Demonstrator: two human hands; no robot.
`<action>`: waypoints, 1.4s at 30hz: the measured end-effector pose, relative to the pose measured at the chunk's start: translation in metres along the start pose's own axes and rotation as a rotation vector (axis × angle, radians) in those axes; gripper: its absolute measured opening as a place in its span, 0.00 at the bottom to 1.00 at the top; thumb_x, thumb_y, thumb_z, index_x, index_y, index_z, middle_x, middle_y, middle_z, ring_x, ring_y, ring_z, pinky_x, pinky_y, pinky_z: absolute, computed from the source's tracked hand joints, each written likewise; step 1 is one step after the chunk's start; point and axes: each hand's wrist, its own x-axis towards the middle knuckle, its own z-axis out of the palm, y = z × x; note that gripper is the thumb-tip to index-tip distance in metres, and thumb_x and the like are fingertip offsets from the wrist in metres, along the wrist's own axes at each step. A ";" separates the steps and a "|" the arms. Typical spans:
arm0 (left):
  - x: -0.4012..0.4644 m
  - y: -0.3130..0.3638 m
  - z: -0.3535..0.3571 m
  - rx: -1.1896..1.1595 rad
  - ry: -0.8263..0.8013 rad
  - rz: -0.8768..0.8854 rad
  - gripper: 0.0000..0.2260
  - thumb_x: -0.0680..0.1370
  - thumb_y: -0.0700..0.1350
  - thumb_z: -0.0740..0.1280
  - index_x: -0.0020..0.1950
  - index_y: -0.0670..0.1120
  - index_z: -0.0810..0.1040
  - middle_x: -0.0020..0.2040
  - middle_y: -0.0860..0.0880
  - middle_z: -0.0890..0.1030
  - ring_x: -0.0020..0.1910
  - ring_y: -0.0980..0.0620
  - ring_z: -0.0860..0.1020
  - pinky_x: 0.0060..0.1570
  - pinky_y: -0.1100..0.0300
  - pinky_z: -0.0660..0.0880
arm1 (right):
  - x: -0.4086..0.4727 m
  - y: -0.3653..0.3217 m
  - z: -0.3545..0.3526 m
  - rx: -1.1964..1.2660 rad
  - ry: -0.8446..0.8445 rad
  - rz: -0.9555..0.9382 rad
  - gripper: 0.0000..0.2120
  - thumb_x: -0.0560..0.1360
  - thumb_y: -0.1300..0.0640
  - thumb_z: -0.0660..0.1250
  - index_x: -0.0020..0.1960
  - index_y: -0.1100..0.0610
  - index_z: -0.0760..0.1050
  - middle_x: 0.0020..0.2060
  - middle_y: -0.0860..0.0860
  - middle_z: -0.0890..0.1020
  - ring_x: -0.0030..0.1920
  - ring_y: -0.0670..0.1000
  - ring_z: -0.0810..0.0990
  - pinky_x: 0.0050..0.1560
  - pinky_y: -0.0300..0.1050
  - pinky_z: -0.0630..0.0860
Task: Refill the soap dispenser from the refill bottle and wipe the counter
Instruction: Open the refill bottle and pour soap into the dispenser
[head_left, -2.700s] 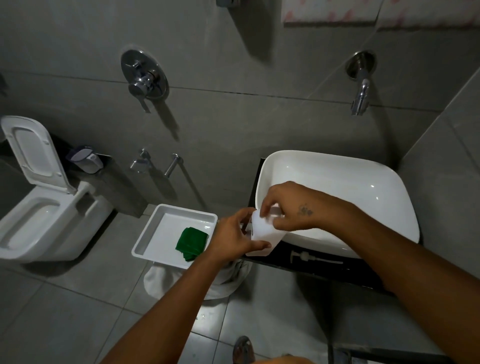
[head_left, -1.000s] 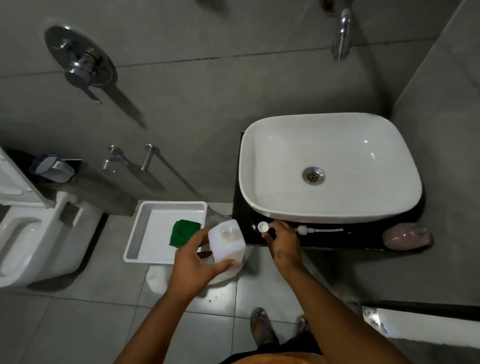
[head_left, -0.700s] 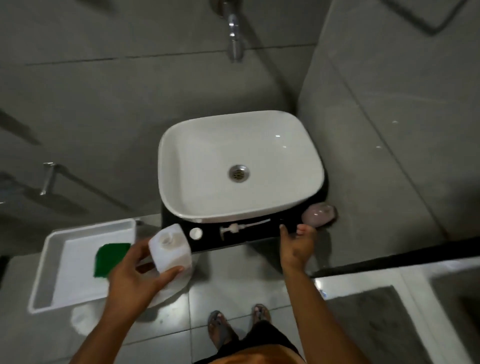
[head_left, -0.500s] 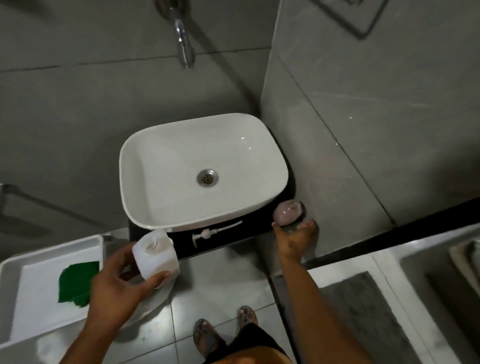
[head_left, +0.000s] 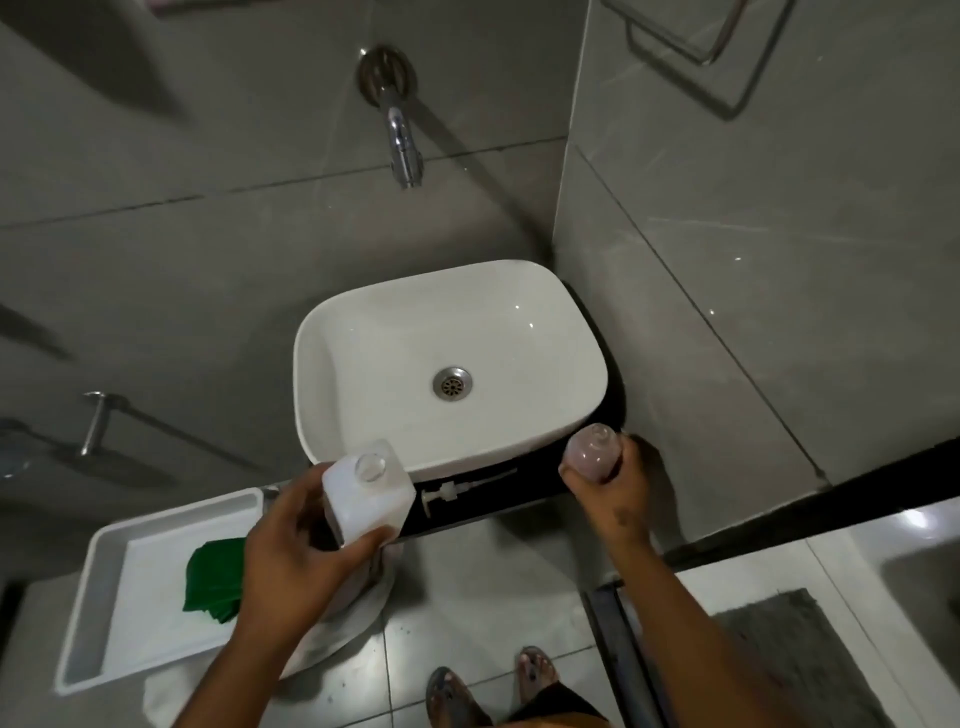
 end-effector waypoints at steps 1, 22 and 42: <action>0.004 0.007 -0.004 0.005 0.007 0.021 0.34 0.60 0.43 0.86 0.59 0.65 0.77 0.55 0.61 0.83 0.55 0.61 0.81 0.53 0.63 0.79 | -0.009 -0.009 -0.003 0.014 -0.047 -0.034 0.37 0.60 0.54 0.83 0.66 0.49 0.70 0.59 0.48 0.78 0.58 0.51 0.78 0.59 0.48 0.76; 0.052 0.089 -0.054 0.542 0.051 0.631 0.40 0.60 0.40 0.84 0.69 0.52 0.75 0.64 0.46 0.76 0.64 0.46 0.68 0.60 0.40 0.73 | -0.095 -0.158 -0.013 0.002 -0.464 -0.510 0.36 0.58 0.52 0.81 0.63 0.43 0.72 0.57 0.36 0.77 0.57 0.34 0.75 0.54 0.33 0.74; 0.044 0.102 -0.060 0.753 0.112 0.705 0.36 0.62 0.42 0.84 0.68 0.49 0.78 0.64 0.44 0.77 0.66 0.42 0.67 0.66 0.45 0.64 | -0.096 -0.155 -0.007 -0.047 -0.463 -0.532 0.40 0.57 0.47 0.82 0.66 0.43 0.71 0.59 0.40 0.76 0.58 0.40 0.75 0.59 0.39 0.76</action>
